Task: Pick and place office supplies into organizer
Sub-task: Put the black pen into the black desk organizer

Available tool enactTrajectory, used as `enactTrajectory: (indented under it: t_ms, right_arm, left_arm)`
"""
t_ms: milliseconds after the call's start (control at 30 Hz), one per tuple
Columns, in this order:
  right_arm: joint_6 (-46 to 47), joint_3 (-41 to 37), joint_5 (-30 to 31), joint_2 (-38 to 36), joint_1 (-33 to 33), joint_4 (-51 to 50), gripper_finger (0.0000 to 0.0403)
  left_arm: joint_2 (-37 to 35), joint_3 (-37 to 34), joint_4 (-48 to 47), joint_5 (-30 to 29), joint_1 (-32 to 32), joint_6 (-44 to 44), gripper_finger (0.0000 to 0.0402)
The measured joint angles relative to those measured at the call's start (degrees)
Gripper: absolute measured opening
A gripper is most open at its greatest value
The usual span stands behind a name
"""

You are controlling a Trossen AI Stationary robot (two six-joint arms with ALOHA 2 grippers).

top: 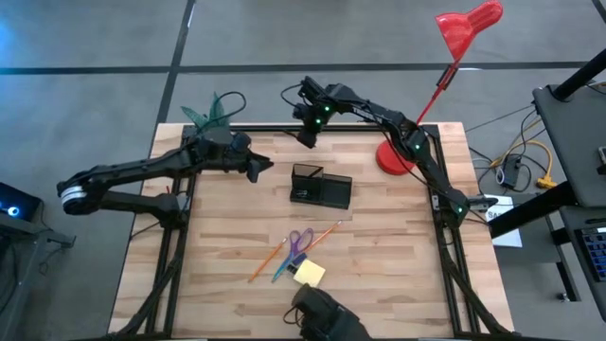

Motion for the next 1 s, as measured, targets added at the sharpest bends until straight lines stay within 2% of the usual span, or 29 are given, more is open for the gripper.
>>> enactTrajectory:
  t_ms: [233,433,800,1000]
  right_arm:
    - [1.3,0.0,-0.1,-1.4,1.9,0.4,0.0017]
    - [3.8,0.0,0.2,-3.1,3.9,1.1,0.0017]
    - [8.5,-0.7,6.8,-9.1,8.3,0.9,0.0017]
    - [12.5,-3.2,10.7,-12.8,12.8,2.4,0.0017]
  left_arm:
    - [-4.3,0.0,-1.4,-2.4,0.0,0.0,0.0136]
    - [-9.7,-0.3,-8.3,-4.2,0.0,0.8,0.0136]
    - [-19.4,-6.7,-7.9,-4.2,-0.1,1.0,0.0136]
    - [-21.7,-9.0,-7.9,-4.2,-0.1,1.1,0.0136]
